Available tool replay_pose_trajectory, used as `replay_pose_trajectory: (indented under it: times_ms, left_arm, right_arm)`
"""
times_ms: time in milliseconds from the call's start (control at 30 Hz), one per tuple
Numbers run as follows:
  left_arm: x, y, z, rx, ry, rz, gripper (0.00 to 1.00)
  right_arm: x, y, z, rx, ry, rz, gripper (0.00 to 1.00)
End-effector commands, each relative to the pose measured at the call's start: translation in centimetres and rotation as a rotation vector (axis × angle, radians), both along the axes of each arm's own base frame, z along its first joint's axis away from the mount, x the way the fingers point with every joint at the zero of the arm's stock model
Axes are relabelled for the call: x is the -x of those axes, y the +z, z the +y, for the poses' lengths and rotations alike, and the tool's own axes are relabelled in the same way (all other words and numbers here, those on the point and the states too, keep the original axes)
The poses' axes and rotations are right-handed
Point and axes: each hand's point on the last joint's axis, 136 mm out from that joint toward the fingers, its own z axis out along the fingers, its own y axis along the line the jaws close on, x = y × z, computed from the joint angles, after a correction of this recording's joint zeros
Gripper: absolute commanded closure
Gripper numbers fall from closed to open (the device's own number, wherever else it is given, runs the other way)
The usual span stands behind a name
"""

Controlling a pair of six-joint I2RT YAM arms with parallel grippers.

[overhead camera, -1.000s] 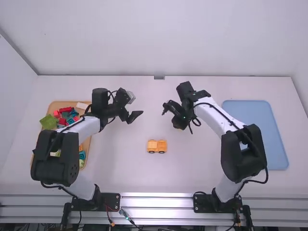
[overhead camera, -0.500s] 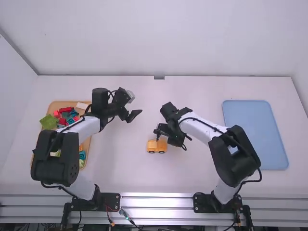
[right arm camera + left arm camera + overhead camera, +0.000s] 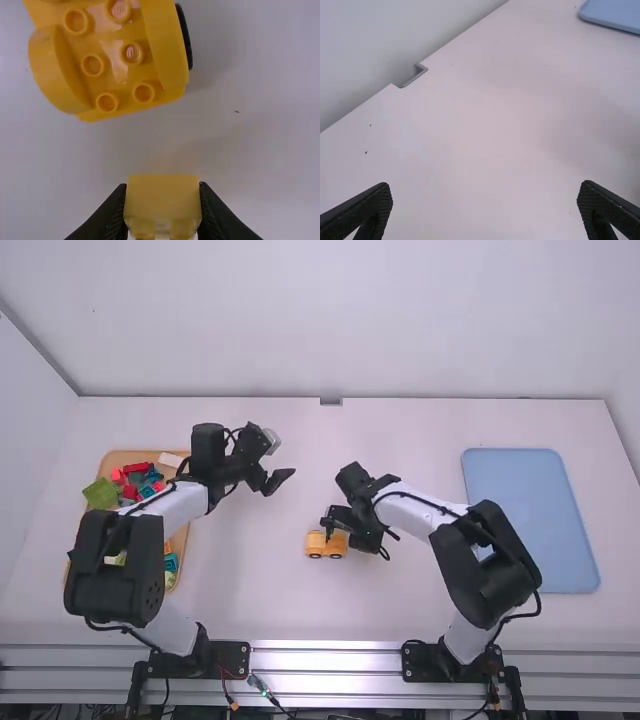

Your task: Assemble lego blocks to make yellow taxi

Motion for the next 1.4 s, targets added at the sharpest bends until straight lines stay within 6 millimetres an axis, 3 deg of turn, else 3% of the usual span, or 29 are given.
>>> replay_pose_trajectory:
  times_ms: [0, 167, 333, 367, 400, 667, 933, 1067, 1200, 1367]
  left_arm:
    - [0.3, 0.1, 0.0, 0.006, -0.003, 0.005, 0.01]
    - [0.4, 0.0, 0.0, 0.007, -0.003, 0.011, 0.01]
    - [0.4, 0.0, 0.0, 0.006, -0.003, 0.010, 0.01]
    - [0.4, 0.0, 0.0, 0.006, -0.003, 0.010, 0.01]
    - [0.4, 0.0, 0.0, 0.007, -0.003, 0.010, 0.01]
    - [0.8, -0.3, -0.1, 0.009, -0.015, 0.028, 0.01]
    - [6.5, -1.0, -3.3, 0.029, -0.378, 0.000, 0.01]
    - [8.9, -0.7, -4.3, 0.071, -0.507, -0.024, 0.01]
    - [11.5, -0.5, -4.9, 0.121, -0.618, -0.044, 0.01]
    - [13.1, -1.4, -5.1, 0.151, -0.673, -0.042, 0.01]
  right_arm:
    - [0.5, -0.6, -0.4, -0.016, -0.016, 0.027, 1.00]
    - [0.6, -1.4, -1.1, -0.019, -0.031, 0.027, 0.98]
    - [0.5, -1.4, -1.4, -0.016, -0.038, 0.026, 0.46]
    - [0.5, -1.4, -1.3, -0.016, -0.028, 0.025, 0.07]
    - [0.5, -1.4, -1.4, -0.017, -0.017, 0.024, 0.01]
    - [-0.8, -0.4, -0.5, -0.069, -0.015, -0.035, 0.01]
    - [0.9, 2.4, 0.9, -0.405, 0.081, 0.002, 0.01]
    - [1.3, 1.8, 0.6, -0.553, 0.101, -0.031, 0.00]
    - [2.3, 0.7, -0.1, -0.684, 0.094, -0.053, 0.16]
    - [2.8, -0.1, -1.1, -0.737, 0.098, -0.106, 0.22]
